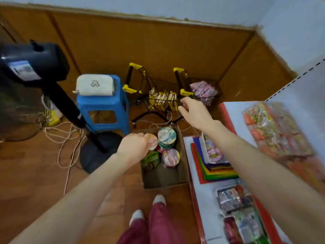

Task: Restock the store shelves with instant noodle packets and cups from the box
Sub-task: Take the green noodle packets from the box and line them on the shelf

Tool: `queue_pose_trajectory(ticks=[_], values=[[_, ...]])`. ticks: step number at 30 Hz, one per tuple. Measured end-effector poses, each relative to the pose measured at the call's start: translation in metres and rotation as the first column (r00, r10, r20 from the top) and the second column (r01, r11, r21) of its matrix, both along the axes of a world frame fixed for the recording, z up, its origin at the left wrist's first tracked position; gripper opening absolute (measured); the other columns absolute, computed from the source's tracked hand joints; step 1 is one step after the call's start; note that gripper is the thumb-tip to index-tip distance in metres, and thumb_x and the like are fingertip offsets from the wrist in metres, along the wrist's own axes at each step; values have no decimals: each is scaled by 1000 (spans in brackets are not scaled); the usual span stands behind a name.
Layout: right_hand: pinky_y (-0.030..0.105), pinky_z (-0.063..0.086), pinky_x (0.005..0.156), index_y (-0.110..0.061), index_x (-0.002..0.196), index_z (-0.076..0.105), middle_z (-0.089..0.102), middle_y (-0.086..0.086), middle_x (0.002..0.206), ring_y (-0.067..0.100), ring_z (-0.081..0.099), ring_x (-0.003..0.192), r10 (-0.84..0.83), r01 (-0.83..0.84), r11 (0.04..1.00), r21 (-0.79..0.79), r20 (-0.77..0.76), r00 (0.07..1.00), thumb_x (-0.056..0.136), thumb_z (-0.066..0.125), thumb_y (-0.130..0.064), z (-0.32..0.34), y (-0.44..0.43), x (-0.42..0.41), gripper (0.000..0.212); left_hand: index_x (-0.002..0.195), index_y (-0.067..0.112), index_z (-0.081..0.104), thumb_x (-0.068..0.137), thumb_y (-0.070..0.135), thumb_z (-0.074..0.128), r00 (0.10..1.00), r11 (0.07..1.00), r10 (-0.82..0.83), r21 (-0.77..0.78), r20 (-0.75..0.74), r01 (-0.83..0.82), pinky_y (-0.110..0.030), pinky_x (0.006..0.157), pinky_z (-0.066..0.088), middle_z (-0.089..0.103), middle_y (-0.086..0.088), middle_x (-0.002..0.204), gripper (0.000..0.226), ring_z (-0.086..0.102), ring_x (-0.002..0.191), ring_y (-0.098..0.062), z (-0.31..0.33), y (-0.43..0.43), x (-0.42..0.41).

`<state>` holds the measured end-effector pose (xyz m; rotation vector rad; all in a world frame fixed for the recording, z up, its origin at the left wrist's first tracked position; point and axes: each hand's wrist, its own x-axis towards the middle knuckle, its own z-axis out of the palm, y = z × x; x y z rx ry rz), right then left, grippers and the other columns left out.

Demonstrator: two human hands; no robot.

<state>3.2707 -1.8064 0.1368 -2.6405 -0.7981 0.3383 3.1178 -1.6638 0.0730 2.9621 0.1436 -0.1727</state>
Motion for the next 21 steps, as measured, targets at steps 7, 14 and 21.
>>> queue_pose_trajectory(ticks=[7, 14, 21], values=[[38, 47, 77, -4, 119, 51, 63, 19, 110, 36, 58, 102, -34, -1, 984, -176, -193, 981, 94, 47, -21, -140, -20, -14, 30, 115, 9, 48, 98, 31, 36, 964, 999, 39, -14, -264, -45, -38, 78, 47, 60, -11, 110, 30, 58, 101, -30, -103, -5, -12], [35, 42, 71, -4, 119, 53, 62, 21, 109, 37, 59, 100, 2, -110, 956, -271, -371, 929, 97, 41, -20, -291, -46, -23, 30, 115, 6, 50, 97, 26, 38, 923, 996, 51, -50, -381, -76, -39, 76, 47, 58, -14, 115, 30, 58, 101, -33, -229, -14, 32], [41, 49, 85, -5, 124, 49, 57, 16, 121, 33, 56, 108, 67, -250, 897, -364, -447, 892, 96, 41, -18, -453, -58, -18, 32, 113, 3, 51, 96, 19, 43, 875, 991, 77, -57, -478, -118, -41, 75, 46, 56, -17, 113, 25, 57, 101, -35, -390, -20, 92]])
